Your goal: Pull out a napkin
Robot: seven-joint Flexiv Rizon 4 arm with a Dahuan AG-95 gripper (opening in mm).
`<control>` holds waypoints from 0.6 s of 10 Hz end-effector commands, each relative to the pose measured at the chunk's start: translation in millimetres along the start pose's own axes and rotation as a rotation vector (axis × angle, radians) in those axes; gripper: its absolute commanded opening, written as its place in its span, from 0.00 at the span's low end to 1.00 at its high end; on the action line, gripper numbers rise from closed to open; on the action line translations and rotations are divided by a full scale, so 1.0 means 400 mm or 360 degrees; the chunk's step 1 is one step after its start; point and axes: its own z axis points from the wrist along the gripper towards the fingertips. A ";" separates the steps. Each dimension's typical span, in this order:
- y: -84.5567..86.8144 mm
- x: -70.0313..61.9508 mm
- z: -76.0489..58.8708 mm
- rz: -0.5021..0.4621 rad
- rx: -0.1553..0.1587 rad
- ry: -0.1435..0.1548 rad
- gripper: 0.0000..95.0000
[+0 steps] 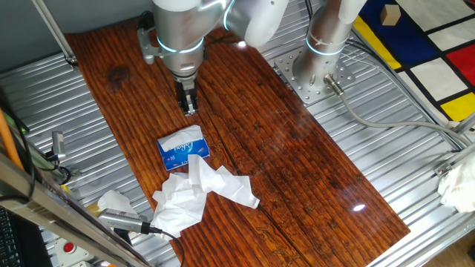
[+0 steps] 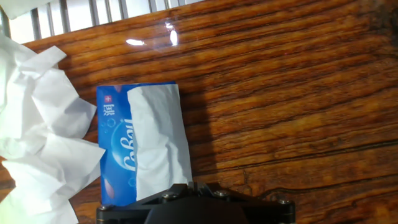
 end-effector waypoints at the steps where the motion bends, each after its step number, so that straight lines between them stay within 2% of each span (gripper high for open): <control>1: -0.001 0.005 -0.006 -0.0008 -0.0002 0.0004 0.00; 4: -0.001 0.005 -0.006 0.0010 -0.0009 -0.0003 0.00; 6: -0.001 0.005 -0.006 0.0029 -0.0008 0.0009 0.00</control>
